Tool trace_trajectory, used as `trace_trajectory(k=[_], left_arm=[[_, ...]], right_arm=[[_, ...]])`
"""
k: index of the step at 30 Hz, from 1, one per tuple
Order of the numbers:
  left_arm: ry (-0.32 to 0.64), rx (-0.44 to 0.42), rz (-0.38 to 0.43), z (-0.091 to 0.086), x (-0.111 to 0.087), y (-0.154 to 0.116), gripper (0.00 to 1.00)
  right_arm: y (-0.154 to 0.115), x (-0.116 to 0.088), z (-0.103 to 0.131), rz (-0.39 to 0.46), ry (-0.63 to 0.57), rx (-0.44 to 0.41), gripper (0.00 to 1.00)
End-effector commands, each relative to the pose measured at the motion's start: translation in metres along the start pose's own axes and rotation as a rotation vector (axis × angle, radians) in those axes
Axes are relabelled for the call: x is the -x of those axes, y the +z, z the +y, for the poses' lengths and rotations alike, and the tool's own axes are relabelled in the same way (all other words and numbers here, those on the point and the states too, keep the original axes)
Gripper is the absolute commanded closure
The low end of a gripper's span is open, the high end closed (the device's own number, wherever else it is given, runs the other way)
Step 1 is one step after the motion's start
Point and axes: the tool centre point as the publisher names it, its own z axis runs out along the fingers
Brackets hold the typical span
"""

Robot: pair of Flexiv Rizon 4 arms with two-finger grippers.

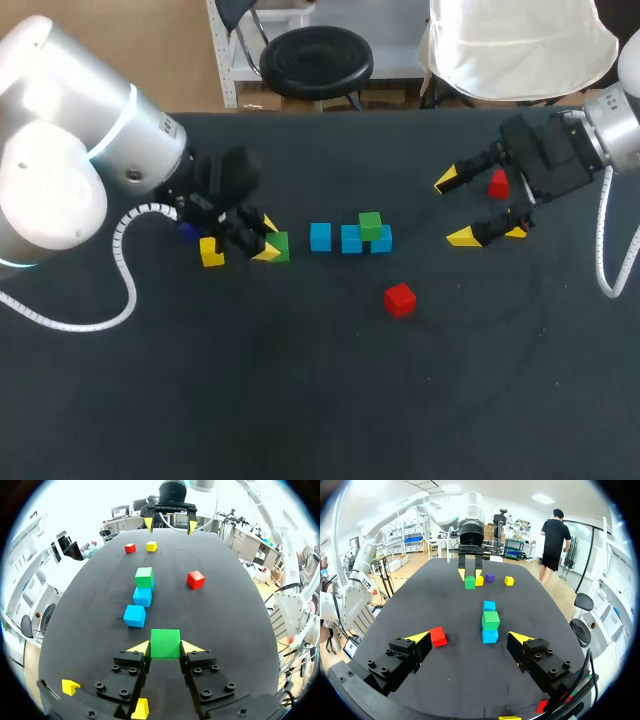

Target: Place the blue cubes, place green cubes on the blue cubes, place the yellow cubes on the green cubes, then place the red cubes on the yellow cubes, and place purple cube on the red cubes.

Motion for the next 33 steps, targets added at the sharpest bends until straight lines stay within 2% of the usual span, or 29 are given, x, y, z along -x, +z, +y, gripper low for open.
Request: trace_trajectory(k=[1,26,30,33], left_arm=[[0.001,-0.003,0.0,0.001,0.0,0.001,1.0],[0.001,-0.003,0.0,0.001,0.0,0.001,1.0],[0.082,0.001,0.009,0.005,0.027,-0.006,1.0],[0.11,0.007,0.023,0.009,0.038,-0.007,1.0]], right_arm=[[0.001,0.0,0.0,-0.002,-0.001,0.0,0.0],[0.001,0.0,0.0,-0.002,-0.001,0.0,0.0],[0.001,0.0,0.0,-0.002,-0.001,0.0,0.0],[0.001,0.0,0.0,-0.002,-0.001,0.0,0.0]])
